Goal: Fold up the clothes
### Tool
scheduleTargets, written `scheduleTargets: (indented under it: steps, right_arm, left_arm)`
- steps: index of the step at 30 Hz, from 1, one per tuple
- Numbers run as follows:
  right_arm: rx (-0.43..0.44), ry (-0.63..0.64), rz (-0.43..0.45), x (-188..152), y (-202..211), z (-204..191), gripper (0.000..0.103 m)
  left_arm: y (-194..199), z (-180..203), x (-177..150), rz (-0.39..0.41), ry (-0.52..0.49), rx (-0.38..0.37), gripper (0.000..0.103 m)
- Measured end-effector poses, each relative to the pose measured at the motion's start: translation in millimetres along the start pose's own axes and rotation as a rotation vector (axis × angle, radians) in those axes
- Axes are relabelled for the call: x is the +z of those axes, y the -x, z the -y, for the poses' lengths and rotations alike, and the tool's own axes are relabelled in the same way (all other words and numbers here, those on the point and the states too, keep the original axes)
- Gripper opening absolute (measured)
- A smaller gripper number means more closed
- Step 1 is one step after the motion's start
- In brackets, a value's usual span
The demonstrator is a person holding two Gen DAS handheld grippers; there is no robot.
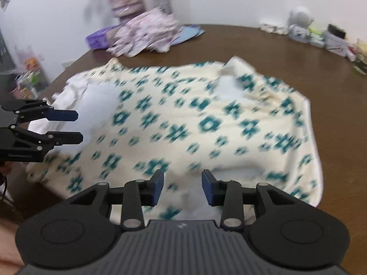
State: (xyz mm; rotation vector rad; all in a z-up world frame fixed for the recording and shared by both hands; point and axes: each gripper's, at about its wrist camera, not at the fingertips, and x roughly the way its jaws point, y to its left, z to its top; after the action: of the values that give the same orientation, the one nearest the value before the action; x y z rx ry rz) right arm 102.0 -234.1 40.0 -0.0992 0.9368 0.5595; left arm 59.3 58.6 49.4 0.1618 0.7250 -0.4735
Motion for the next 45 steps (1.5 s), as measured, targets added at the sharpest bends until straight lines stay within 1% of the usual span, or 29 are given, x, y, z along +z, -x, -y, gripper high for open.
scheduleTargets:
  steps: [3, 4, 5, 6, 8, 9, 13, 15, 17, 18, 20, 21, 23, 27, 28, 30, 34, 37, 39, 40, 42, 45]
  right_arm:
    - [-0.014, -0.003, -0.008, -12, -3, -6, 0.037]
    - [-0.020, -0.006, -0.006, -15, -5, -6, 0.037]
    - [-0.025, -0.009, -0.004, -19, -7, -7, 0.033]
    - [-0.031, -0.010, -0.001, -22, -7, -7, 0.022]
    - [-0.047, -0.002, 0.009, -28, -4, -6, 0.004]
    - [-0.055, 0.002, 0.014, -31, -2, -5, 0.003]
    - [-0.085, 0.015, 0.026, -41, 4, -3, 0.003]
    - [-0.084, 0.002, 0.048, -41, 8, -5, 0.003]
    - [-0.077, -0.018, 0.084, -41, 12, -8, 0.007]
    - [-0.073, -0.028, 0.101, -41, 14, -10, 0.008]
    - [-0.066, -0.048, 0.137, -40, 18, -13, 0.010]
    - [-0.062, -0.056, 0.150, -40, 18, -15, 0.013]
    - [-0.058, -0.057, 0.150, -44, 12, -20, 0.017]
    - [-0.056, -0.056, 0.146, -51, 0, -31, 0.016]
    - [-0.075, -0.041, 0.141, -55, -3, -31, 0.014]
    - [-0.105, -0.023, 0.157, -59, 0, -30, 0.014]
    - [-0.111, -0.046, 0.169, -64, 4, -25, 0.012]
    - [-0.105, -0.030, 0.174, -67, 4, -31, 0.014]
    - [-0.101, -0.019, 0.177, -68, 5, -35, 0.016]
    - [-0.100, -0.014, 0.178, -69, 5, -36, 0.017]
    - [-0.096, -0.003, 0.182, -70, 5, -40, 0.020]
    - [-0.090, 0.013, 0.187, -72, 5, -46, 0.020]
  left_arm:
    - [7, 4, -14, -0.008, 0.030, 0.023, 0.048]
    - [6, 5, -18, -0.021, 0.035, 0.039, 0.044]
    - [5, 5, -21, -0.027, 0.040, 0.048, 0.029]
    - [5, 4, -24, -0.027, 0.045, 0.051, 0.028]
    - [6, 3, -29, -0.026, 0.054, 0.057, 0.027]
    - [7, 3, -32, -0.025, 0.057, 0.061, 0.027]
    - [11, 3, -36, -0.020, 0.069, 0.089, 0.030]
    - [15, 6, -33, 0.005, 0.085, 0.098, 0.032]
    - [19, 10, -33, 0.048, 0.099, 0.104, 0.042]
    - [21, 12, -33, 0.067, 0.109, 0.107, 0.043]
    - [25, 15, -33, 0.107, 0.129, 0.111, 0.043]
    - [26, 15, -35, 0.117, 0.141, 0.119, 0.043]
    - [25, 12, -42, 0.116, 0.170, 0.143, 0.042]
    - [26, 1, -62, 0.102, 0.195, 0.174, 0.040]
    - [29, -1, -66, 0.109, 0.193, 0.175, 0.040]
    - [34, -5, -70, 0.120, 0.208, 0.172, 0.040]
    - [48, -7, -72, 0.151, 0.238, 0.188, 0.040]
    - [59, -8, -77, 0.158, 0.243, 0.213, 0.040]
    - [61, -13, -84, 0.140, 0.255, 0.240, 0.041]
    - [61, -16, -88, 0.135, 0.264, 0.248, 0.043]
    - [62, -22, -95, 0.139, 0.282, 0.251, 0.043]
    - [65, -25, -94, 0.145, 0.292, 0.249, 0.043]
